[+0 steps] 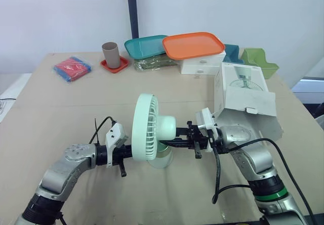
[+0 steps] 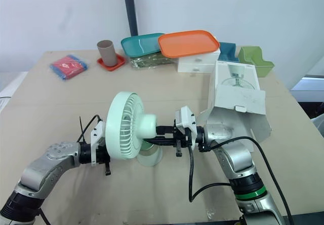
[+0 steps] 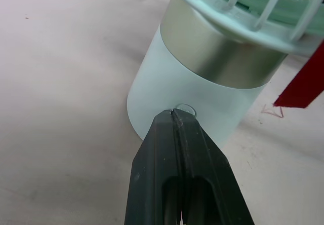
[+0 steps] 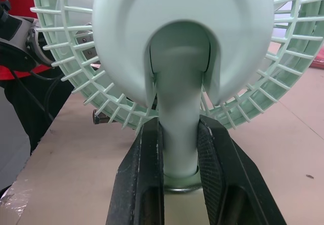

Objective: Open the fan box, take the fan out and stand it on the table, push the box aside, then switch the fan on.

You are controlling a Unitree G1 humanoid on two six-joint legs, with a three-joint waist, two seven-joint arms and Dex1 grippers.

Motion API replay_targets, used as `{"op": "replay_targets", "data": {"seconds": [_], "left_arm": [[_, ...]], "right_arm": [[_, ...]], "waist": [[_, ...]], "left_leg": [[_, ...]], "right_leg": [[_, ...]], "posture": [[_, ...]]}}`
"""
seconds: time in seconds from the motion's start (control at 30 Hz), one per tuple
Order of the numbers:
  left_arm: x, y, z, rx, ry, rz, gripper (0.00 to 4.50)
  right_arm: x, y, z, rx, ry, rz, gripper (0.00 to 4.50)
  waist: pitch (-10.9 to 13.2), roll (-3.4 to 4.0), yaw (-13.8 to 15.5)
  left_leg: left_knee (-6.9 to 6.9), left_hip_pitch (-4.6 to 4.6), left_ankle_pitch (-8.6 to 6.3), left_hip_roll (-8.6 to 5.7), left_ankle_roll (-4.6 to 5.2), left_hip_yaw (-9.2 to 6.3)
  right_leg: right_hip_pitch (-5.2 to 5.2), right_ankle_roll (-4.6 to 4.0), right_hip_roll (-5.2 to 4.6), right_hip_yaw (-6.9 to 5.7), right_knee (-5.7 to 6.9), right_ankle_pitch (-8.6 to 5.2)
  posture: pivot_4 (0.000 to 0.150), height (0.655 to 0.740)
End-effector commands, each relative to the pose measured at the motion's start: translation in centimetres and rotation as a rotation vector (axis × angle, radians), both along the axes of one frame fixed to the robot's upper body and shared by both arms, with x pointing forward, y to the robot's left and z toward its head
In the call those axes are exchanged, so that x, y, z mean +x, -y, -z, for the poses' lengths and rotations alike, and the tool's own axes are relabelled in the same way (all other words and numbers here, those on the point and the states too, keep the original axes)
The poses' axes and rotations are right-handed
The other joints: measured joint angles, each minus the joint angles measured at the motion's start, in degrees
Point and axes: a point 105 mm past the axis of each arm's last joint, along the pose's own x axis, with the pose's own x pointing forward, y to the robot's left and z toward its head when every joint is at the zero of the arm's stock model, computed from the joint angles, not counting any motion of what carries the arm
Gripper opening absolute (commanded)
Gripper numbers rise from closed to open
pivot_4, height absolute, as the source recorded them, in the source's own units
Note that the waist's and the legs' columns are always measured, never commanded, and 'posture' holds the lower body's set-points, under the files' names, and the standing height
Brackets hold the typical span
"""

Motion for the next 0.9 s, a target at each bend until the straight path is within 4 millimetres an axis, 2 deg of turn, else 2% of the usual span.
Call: {"op": "replay_targets", "data": {"seconds": [0.03, 0.9], "left_arm": [[-0.95, 1.25, -0.86, -0.022, 0.015, 0.085, 0.07], [-0.85, 1.71, -1.37, -0.032, 0.034, 0.097, 0.07]], "right_arm": [[-0.40, -0.17, 0.38, -0.019, -0.007, -0.010, 0.35], [-0.38, -0.15, 0.43, -0.021, -0.013, -0.010, 0.35]], "waist": [[0.00, 0.00, 0.00], [-0.01, 0.00, 0.04]], "left_leg": [[0.00, 0.00, 0.00, 0.00, 0.00, 0.00], [0.01, 0.00, 0.00, -0.02, 0.00, -0.03]], "right_leg": [[0.00, 0.00, 0.00, 0.00, 0.00, 0.00], [0.02, 0.00, -0.01, 0.00, 0.00, 0.00]], "posture": [[0.150, 0.7400], [0.150, 0.7400]]}}
